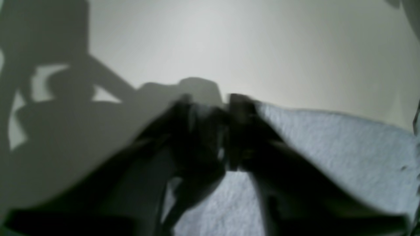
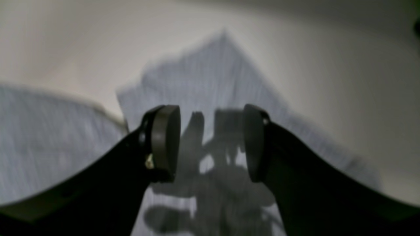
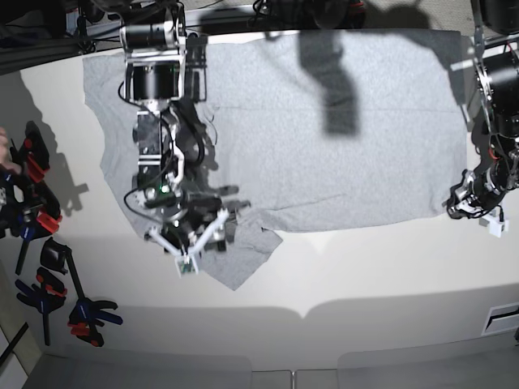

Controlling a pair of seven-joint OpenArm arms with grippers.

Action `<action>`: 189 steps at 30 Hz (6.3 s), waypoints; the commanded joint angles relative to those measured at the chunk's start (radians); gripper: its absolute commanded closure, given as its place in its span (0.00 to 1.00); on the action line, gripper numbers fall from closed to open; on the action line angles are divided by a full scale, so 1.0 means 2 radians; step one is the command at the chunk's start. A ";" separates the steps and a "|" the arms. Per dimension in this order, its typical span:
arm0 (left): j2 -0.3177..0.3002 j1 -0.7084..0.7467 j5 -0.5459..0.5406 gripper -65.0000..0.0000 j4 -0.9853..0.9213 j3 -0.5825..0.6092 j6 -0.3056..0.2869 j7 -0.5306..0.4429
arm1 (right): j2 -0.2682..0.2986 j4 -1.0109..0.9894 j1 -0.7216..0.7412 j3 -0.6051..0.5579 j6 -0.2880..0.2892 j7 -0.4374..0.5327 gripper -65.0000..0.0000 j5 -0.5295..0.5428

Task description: Fold the T-shirt properly

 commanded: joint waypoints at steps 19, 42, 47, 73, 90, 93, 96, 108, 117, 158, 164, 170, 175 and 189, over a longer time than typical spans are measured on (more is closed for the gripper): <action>-0.007 -0.010 0.002 1.00 0.004 0.000 -0.002 0.010 | 0.002 -0.324 0.241 0.002 -0.002 0.059 0.55 -0.060; -0.008 -0.011 -0.110 1.00 0.004 0.000 -0.002 0.017 | 0.041 -0.432 0.203 0.002 0.004 0.082 1.00 -0.074; -0.009 -0.027 -0.110 1.00 0.004 0.000 -0.002 0.007 | 0.035 -0.416 0.222 0.002 0.004 0.083 1.00 -0.073; -0.021 0.019 -0.137 1.00 0.224 0.000 -0.044 0.118 | 0.033 -0.145 0.186 0.002 0.086 -0.124 1.00 0.044; -0.008 0.291 -0.070 1.00 0.617 -0.141 0.059 0.121 | 0.038 0.163 -0.040 0.060 0.072 -0.180 1.00 0.041; -0.008 0.329 -0.088 1.00 0.649 -0.170 0.059 0.121 | 0.043 0.192 -0.067 0.064 0.072 -0.180 1.00 0.041; -0.008 0.360 -0.093 1.00 0.661 -0.174 0.059 0.121 | 0.047 0.221 -0.091 0.064 0.072 -0.181 1.00 0.041; 0.001 0.405 -0.092 1.00 0.661 -0.174 0.059 0.120 | 0.054 0.279 -0.174 0.064 0.072 -0.196 1.00 0.021; 0.003 0.418 -0.096 1.00 0.662 -0.178 0.059 0.130 | 0.054 0.280 -0.202 0.105 0.071 -0.203 1.00 0.014; 0.025 0.506 -0.120 0.91 0.696 -0.236 0.057 0.112 | 0.052 0.335 -0.269 0.155 0.067 -0.238 0.59 0.044; 0.025 0.506 -0.120 0.76 0.696 -0.236 0.057 0.118 | 0.052 0.335 -0.269 0.155 0.067 -0.235 0.59 0.044; 0.023 0.505 -0.096 0.42 0.696 -0.236 0.057 0.144 | 0.052 0.354 -0.269 0.155 0.067 -0.211 0.59 0.045; 0.007 0.498 -0.027 0.41 0.682 -0.236 0.059 0.140 | 0.050 0.414 -0.269 0.156 0.067 -0.213 0.59 0.082; -0.043 0.368 -0.208 0.41 0.423 -0.235 0.002 0.297 | 0.050 0.466 -0.269 0.155 0.081 -0.231 0.59 0.123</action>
